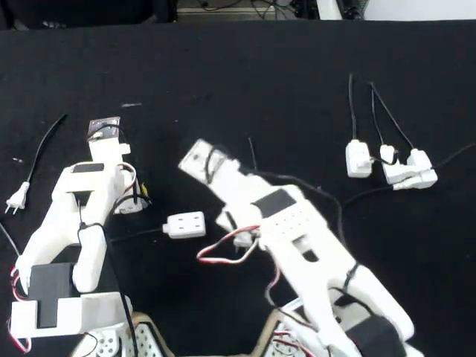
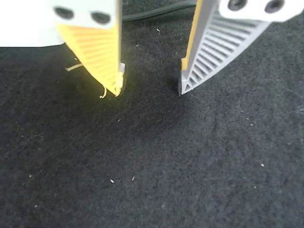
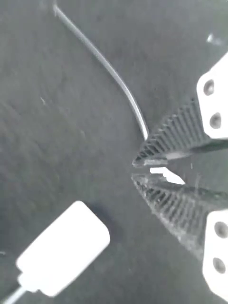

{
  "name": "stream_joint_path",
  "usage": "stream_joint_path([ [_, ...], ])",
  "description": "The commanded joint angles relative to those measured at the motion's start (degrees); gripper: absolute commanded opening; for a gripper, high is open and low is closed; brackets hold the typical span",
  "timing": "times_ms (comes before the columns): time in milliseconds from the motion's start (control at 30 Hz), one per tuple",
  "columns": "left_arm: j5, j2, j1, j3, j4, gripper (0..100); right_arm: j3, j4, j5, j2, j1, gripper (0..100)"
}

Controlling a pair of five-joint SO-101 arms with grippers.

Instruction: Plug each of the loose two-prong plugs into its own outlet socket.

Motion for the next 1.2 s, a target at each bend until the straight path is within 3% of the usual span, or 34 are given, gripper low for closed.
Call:
stream_joint_path([
  [0, 0.62, -0.44, -0.57, 0.04, -0.88, 20, -2.77, -0.62, 2.11, -1.98, 6.86, 2.1],
  [200, 0.62, -0.53, -0.57, 0.04, -0.88, 20, -1.54, 4.75, 11.69, 6.29, 9.93, 2.1],
  [433, 0.62, -0.53, -0.57, 0.04, -0.88, 20, -1.45, 4.66, 16.53, 17.98, 3.78, 2.1],
  [567, 0.62, -0.53, -0.57, 0.04, -0.97, 20, -1.54, 4.75, 15.74, 18.07, -3.34, 2.1],
  [733, 0.62, -0.35, -0.57, 0.04, -0.97, 20, -1.63, 0.79, 8.18, 13.93, -8.53, 2.1],
  [933, 0.62, -0.26, -0.57, 0.04, -0.97, 20, -1.89, -2.90, 7.30, 11.91, -8.53, 2.1],
  [1167, 0.62, -0.26, -0.57, 0.04, -0.97, 20, -4.00, 4.92, 7.30, 4.09, -2.11, 2.1],
])
